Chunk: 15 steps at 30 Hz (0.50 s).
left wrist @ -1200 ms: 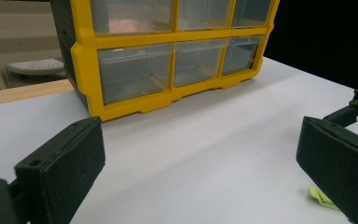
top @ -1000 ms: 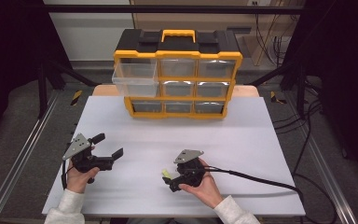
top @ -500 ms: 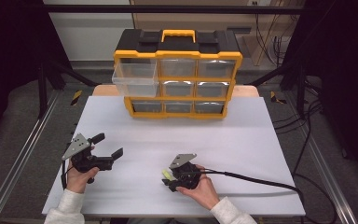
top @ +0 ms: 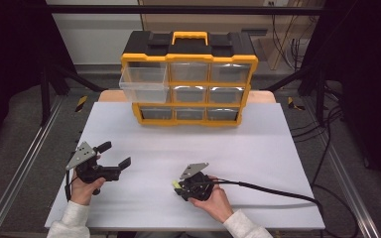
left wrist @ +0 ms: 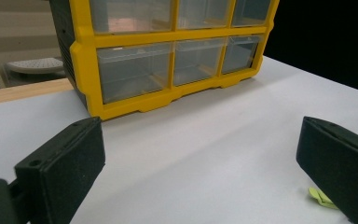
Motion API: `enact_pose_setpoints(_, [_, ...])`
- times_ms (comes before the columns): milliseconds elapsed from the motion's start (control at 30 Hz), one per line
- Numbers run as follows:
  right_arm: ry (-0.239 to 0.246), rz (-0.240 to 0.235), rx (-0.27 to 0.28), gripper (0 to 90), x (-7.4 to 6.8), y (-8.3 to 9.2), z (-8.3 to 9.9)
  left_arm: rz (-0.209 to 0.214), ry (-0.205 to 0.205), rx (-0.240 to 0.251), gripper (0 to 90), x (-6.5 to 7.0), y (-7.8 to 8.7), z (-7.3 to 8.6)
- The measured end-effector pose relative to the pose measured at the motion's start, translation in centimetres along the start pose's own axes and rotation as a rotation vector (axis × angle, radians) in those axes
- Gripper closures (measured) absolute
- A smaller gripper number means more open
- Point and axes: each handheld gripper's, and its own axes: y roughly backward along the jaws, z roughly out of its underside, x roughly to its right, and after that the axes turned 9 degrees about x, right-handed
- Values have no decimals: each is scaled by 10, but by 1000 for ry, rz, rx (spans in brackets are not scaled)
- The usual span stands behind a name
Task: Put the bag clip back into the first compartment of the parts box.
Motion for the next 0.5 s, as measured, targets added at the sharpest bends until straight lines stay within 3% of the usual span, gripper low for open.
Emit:
enact_pose_setpoints(233, [-2,8,-4,774,2,0,0,0,0,1,11,0,0,0])
enact_pose_setpoints(500, [-6,2,1,777,2,0,0,2,-1,0,10,0,0,0])
